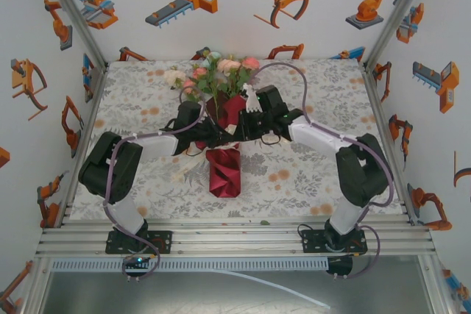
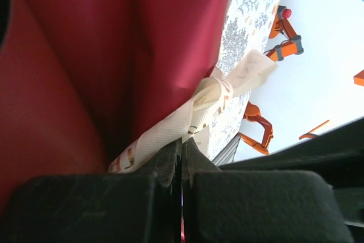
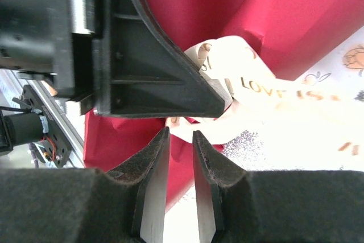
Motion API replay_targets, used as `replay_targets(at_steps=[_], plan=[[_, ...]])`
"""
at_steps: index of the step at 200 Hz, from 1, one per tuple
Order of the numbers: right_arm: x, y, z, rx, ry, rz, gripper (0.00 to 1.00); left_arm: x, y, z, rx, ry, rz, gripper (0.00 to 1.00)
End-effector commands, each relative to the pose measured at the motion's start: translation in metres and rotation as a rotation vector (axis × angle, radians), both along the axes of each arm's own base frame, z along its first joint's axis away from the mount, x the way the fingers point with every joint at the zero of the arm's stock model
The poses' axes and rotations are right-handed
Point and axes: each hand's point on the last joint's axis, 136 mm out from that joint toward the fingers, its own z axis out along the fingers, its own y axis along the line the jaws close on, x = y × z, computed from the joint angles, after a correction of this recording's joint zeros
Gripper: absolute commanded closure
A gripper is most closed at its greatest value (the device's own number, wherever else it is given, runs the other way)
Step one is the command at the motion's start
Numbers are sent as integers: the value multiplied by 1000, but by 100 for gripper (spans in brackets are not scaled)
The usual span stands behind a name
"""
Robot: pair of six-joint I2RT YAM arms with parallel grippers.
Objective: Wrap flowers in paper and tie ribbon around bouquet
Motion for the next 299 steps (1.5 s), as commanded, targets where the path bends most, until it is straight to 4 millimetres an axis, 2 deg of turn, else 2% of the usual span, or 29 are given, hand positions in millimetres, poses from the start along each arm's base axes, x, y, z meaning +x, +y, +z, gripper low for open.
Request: replay_targets(at_steps=[1, 34, 83, 107, 150, 201, 235, 279, 299], plan=[[-3, -14, 18, -1, -52, -13, 73, 0, -7, 4, -10, -14, -35, 100], [-8, -26, 13, -10, -80, -47, 73, 1, -7, 6, -9, -17, -32, 100], [-10, -32, -10, 28, -113, -88, 71, 2, -7, 9, -10, -19, -27, 100], [-11, -25, -16, 69, -194, -64, 70, 1, -6, 7, -6, -12, -27, 100], [1, -10, -14, 71, -329, -36, 66, 1, -5, 7, -6, -9, -22, 100], [2, 3, -25, 85, -332, 16, 57, 1, -5, 10, -24, -3, -19, 100], [5, 10, -25, 107, -343, 27, 54, 2, -5, 12, -30, -6, -20, 100], [11, 12, -17, 128, -375, 21, 54, 0, -4, 10, -32, 4, -19, 100], [12, 14, -17, 131, -378, 20, 59, 1, -6, 12, -49, 6, -21, 100]])
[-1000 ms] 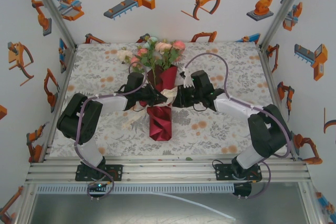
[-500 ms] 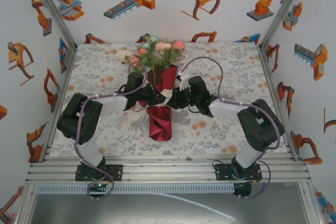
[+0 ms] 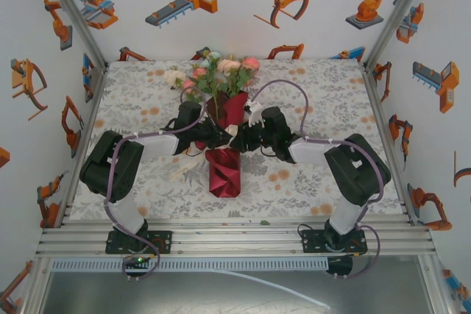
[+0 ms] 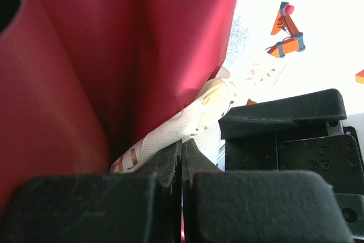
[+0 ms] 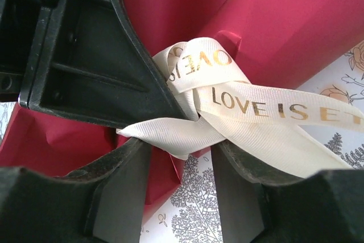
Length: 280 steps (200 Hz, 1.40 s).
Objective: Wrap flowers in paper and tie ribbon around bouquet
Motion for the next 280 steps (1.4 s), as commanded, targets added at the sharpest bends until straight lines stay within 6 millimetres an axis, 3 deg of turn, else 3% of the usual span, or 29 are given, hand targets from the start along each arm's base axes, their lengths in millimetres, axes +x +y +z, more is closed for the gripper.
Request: replay_targets(at_steps=[1, 50, 80, 150, 185, 221, 251, 280], plan=[[12, 13, 25, 50, -94, 18, 60, 2, -4, 14, -43, -13, -12, 100], [11, 17, 19, 70, -60, 32, 91, 2, -2, 15, -50, -9, -8, 100], [7, 15, 18, 69, -56, 37, 100, 5, 5, 18, -52, -18, 6, 95], [-2, 12, 10, 58, -28, 56, 100, 11, 21, 32, -29, -63, 12, 75], [-2, 13, 8, 56, -22, 60, 100, 11, 26, 57, 9, -174, -37, 73], [-2, 14, 9, 57, -17, 62, 100, -1, 26, 84, 139, -375, -183, 67], [-1, 15, 8, 57, -13, 65, 100, -15, 18, 84, 271, -483, -337, 63], [-1, 15, 9, 56, -10, 63, 100, -18, 9, 74, 307, -482, -396, 63]])
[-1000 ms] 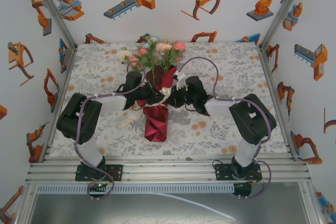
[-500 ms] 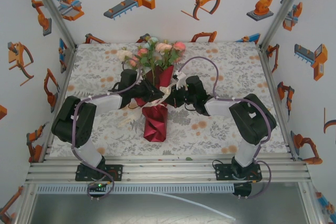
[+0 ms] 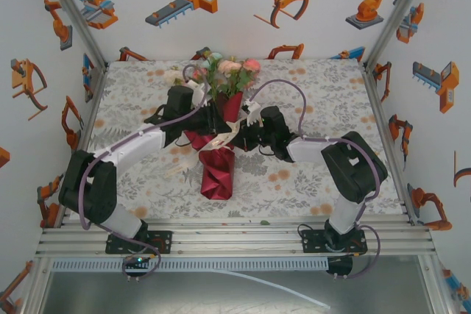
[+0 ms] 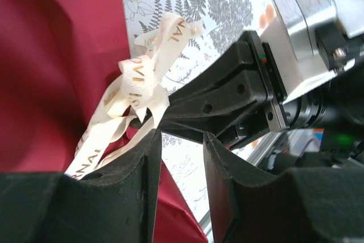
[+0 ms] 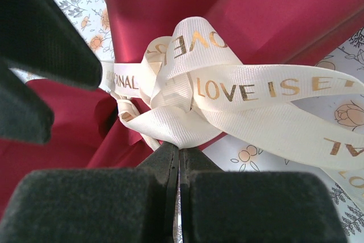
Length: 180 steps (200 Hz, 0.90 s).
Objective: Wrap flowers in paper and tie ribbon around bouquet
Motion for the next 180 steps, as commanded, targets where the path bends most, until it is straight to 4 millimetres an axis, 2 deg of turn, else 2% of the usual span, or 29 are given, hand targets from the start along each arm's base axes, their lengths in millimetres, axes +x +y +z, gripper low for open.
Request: replay_targets(at_steps=[1, 29, 94, 122, 149, 159, 180], plan=[[0, 6, 8, 21, -14, 19, 100, -8, -1, -15, 113, -30, -83, 63], [-1, 7, 9, 16, -7, 28, 100, -6, -4, -32, 149, 14, -71, 68], [-4, 10, 10, 27, 9, 52, 100, -4, -12, -44, 156, 21, -76, 70], [-4, 8, 9, 22, 9, 49, 100, -2, -8, -53, 185, 43, -52, 77], [-6, 7, 6, 19, 23, 59, 100, -1, -8, -44, 166, 30, -37, 95], [-6, 4, 3, 12, 30, 48, 100, 0, -6, -36, 159, 11, -23, 98], [-8, -7, -8, -20, 40, 21, 92, 3, 2, -23, 157, -24, 22, 100]])
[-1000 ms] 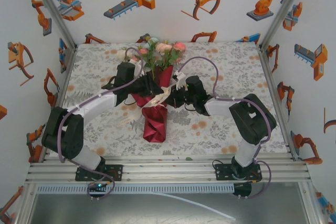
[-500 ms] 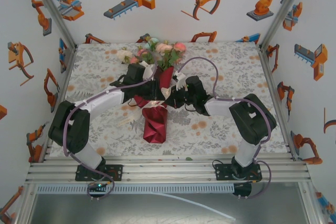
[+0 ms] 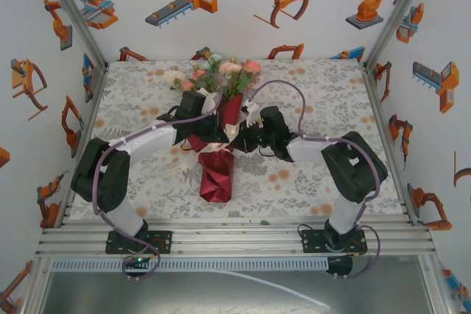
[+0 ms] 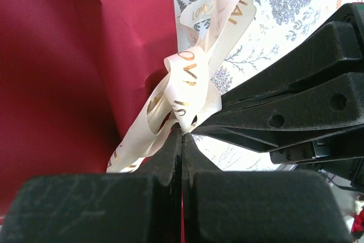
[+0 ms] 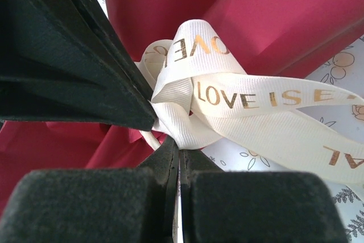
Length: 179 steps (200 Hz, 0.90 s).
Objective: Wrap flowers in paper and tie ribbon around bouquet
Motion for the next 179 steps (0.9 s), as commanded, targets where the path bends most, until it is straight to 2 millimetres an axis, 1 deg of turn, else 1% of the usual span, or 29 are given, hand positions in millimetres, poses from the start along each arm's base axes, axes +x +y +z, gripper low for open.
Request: replay_targets(at_steps=[1, 13, 21, 31, 54, 73, 104, 118, 137, 157, 179], plan=[[-1, -8, -5, -18, 3, -13, 92, 4, 6, 31, -23, -74, 41, 100], [-5, -14, -11, -37, 7, -15, 86, 4, 7, 35, -34, -84, 50, 100], [-6, -17, -12, -48, 9, -22, 81, 3, 6, 36, -40, -82, 50, 100], [-8, -20, -12, -57, 10, -29, 78, 3, 5, 35, -46, -77, 48, 100], [-9, -24, 0, -55, -10, -44, 73, 4, 2, 31, -57, -57, 50, 100], [-12, -26, 12, -46, -20, -47, 65, 5, 0, 28, -64, -41, 51, 100], [-17, -26, 34, -4, -39, -43, 65, 5, 0, 28, -64, -43, 52, 100], [-16, -22, 45, 38, -37, -42, 64, 5, 0, 28, -63, -42, 54, 100], [-12, -18, 54, 93, -13, -61, 63, 5, 0, 29, -64, -43, 53, 100], [-8, -12, 57, 155, 32, -75, 62, 5, 1, 28, -62, -43, 57, 100], [-1, -7, 51, 165, 70, -91, 61, 5, 1, 30, -60, -45, 57, 100]])
